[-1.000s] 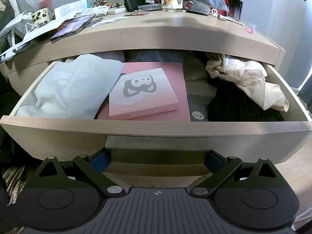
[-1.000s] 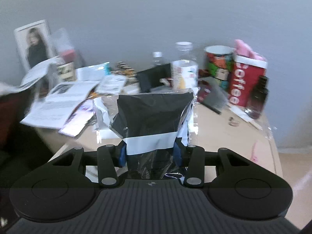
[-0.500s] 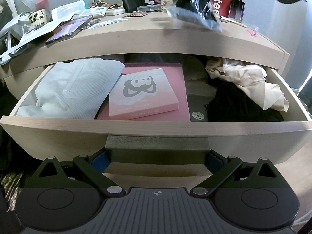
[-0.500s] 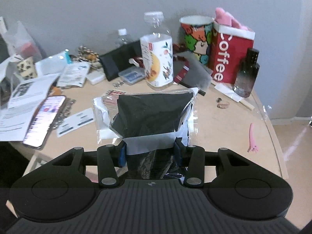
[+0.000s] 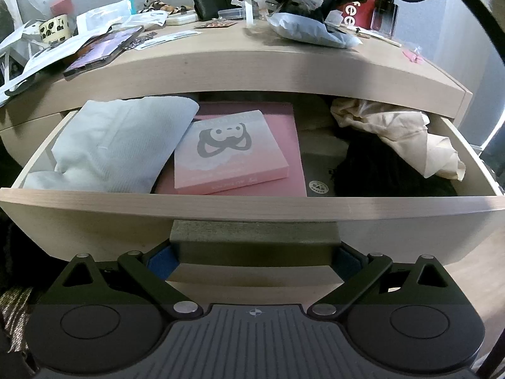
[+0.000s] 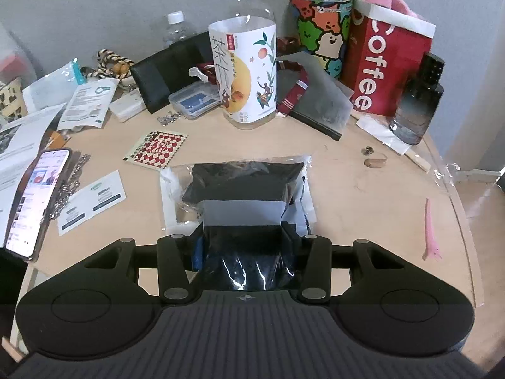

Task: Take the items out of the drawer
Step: 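Lower the black bag onto the desktop and open the right gripper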

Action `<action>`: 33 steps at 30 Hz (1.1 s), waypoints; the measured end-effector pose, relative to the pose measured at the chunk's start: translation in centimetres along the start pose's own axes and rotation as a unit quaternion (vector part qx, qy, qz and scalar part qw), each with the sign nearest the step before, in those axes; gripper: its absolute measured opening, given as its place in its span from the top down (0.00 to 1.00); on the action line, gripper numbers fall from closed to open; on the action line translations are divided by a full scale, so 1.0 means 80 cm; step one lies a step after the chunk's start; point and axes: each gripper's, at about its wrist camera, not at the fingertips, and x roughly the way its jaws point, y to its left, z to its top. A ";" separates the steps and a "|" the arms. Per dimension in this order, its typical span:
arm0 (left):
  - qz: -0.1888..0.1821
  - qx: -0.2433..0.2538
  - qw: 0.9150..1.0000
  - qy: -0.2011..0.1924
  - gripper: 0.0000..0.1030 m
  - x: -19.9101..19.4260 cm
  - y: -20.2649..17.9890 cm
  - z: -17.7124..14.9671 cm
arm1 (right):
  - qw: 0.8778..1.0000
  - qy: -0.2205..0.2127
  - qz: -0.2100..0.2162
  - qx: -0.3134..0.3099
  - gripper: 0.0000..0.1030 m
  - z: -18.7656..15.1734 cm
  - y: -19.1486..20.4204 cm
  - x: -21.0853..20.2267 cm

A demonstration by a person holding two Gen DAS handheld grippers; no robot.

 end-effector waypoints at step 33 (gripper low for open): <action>0.004 0.002 1.000 0.007 0.04 0.006 0.000 0.010 | 0.989 -0.098 0.091 0.059 0.01 -0.045 -0.027 -0.092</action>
